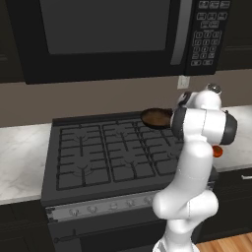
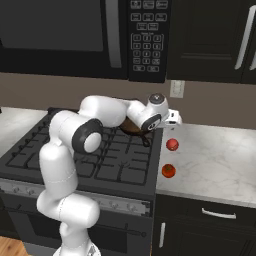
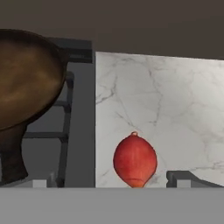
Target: Place the pan on the rear right burner on the stove. Then place the tomato and the onion in the pan and turn on the rear right burner.
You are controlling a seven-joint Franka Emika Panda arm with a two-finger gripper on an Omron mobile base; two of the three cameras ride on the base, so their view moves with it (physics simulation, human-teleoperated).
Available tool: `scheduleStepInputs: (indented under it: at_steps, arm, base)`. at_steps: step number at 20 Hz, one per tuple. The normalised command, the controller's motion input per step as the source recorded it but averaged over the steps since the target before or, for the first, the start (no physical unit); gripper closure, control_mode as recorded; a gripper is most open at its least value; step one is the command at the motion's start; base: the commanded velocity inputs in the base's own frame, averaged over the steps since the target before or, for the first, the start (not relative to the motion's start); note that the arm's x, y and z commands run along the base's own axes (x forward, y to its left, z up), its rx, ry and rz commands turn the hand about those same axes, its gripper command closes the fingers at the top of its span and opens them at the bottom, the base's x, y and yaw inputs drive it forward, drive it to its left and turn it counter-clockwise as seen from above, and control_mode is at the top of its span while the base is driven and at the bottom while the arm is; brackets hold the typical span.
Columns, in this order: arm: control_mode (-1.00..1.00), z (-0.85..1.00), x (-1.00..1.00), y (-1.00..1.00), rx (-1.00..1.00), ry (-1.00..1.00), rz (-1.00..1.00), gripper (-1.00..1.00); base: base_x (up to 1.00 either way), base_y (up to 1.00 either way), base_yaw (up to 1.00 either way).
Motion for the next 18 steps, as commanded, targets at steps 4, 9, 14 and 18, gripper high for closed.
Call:
scheduleStepInputs:
  at_steps: [4,9,14,18]
  arm:
    - [-1.00,-0.07,-0.01,-0.32,0.08,0.00,-0.05,-1.00]
    - [-1.00,-0.17,0.00,-0.25,0.07,0.00,-0.05,-1.00]
    - [-1.00,-0.23,0.00,-0.18,0.02,0.00,-0.05,-1.00]
    - [-1.00,-0.26,-0.10,0.00,0.00,0.00,-0.01,-1.00]
  base:
    - [0.00,0.00,0.00]
    - [0.00,0.00,0.00]
    - [0.00,0.00,0.00]
    - [0.00,0.00,0.00]
